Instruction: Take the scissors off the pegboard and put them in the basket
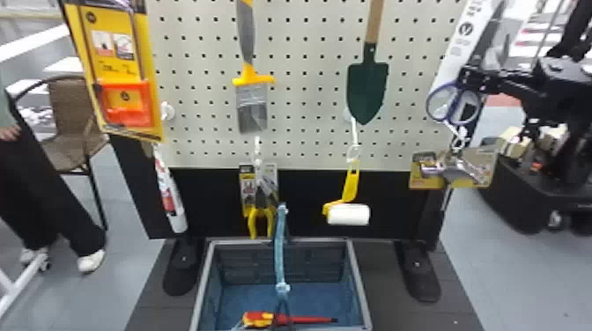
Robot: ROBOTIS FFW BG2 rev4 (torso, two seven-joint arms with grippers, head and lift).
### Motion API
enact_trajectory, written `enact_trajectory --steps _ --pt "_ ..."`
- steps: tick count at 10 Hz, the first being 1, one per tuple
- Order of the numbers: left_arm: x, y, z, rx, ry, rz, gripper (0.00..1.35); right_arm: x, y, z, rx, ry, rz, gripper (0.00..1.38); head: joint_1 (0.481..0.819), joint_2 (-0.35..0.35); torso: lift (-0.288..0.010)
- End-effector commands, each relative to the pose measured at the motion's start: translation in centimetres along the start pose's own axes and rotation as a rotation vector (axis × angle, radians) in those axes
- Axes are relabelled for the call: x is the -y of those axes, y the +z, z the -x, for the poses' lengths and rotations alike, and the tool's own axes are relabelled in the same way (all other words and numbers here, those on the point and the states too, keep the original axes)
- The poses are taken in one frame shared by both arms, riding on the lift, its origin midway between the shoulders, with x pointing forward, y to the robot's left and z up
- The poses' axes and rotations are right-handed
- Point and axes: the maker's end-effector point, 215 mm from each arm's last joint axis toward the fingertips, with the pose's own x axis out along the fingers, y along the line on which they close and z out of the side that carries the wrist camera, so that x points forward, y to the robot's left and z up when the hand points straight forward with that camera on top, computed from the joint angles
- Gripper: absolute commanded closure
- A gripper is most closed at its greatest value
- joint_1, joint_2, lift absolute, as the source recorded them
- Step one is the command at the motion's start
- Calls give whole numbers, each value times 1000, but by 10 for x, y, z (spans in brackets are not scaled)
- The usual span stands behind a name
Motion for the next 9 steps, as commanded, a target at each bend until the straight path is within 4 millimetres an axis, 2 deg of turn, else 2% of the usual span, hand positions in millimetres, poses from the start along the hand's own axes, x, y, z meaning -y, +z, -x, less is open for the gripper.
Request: enact_trajectory --steps 1,6,9 --pt "0 0 0 0 0 0 102 0 1 0 0 0 4 1193 549 0 -100" --pt "1 0 0 -2 -1 0 101 -1 -1 0 -1 -1 -1 1193 549 0 -100" --pt "0 -1 0 -2 0 1 102 -1 11 -2 10 -3 23 1193 549 0 -100"
